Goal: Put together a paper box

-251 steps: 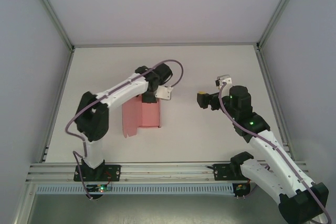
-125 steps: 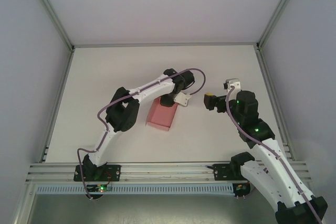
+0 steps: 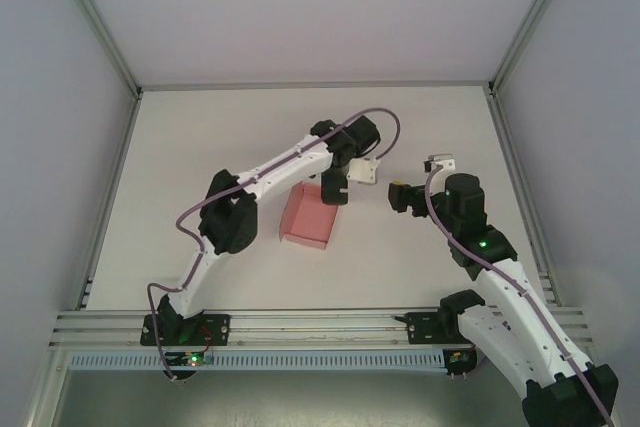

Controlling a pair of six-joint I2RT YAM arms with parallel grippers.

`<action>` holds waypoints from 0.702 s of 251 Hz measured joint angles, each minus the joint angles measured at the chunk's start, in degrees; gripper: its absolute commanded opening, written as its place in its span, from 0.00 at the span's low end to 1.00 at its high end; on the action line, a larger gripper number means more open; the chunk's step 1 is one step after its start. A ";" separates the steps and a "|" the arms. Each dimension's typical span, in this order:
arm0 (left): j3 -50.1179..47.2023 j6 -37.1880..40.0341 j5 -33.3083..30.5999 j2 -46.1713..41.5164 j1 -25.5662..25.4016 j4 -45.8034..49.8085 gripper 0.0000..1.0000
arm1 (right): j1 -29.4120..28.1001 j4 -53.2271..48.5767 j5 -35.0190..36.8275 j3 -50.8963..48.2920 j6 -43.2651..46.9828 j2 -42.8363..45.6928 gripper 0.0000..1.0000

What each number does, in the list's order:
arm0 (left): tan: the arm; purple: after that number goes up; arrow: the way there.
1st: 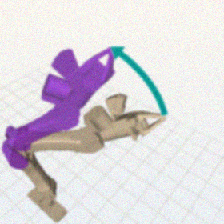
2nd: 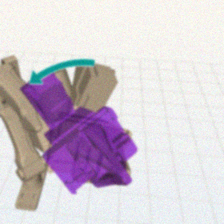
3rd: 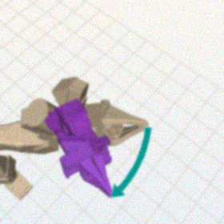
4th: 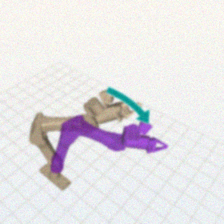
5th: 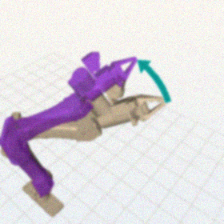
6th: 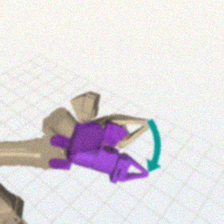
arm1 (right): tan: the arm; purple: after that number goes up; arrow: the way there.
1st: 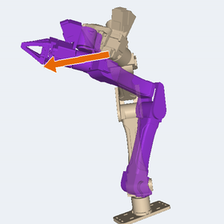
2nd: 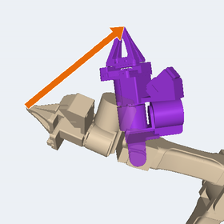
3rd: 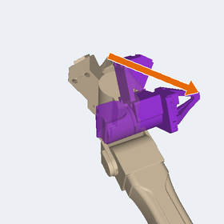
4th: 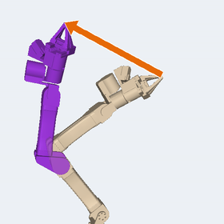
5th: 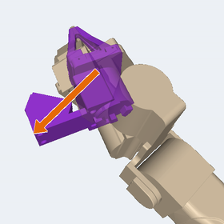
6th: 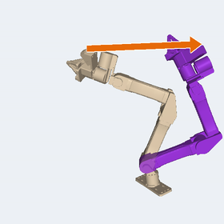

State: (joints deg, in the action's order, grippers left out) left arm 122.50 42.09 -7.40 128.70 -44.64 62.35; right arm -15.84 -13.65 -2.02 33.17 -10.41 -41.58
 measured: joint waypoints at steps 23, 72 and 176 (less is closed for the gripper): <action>1.27 -9.92 -2.91 -3.48 -0.02 -2.67 1.00 | 0.00 0.42 0.00 -0.11 -0.35 -0.22 0.98; -1.70 -34.01 -12.44 -14.03 0.00 -5.11 1.00 | 0.37 0.85 0.02 -0.92 -1.53 -1.49 0.98; -35.76 -61.27 -8.37 -36.92 0.02 -8.35 1.00 | 0.37 1.86 0.02 -1.40 -1.90 -4.04 0.98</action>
State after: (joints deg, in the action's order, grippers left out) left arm 86.74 -19.18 -15.77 91.79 -44.62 54.00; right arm -15.46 -11.79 -2.00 31.77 -12.32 -45.63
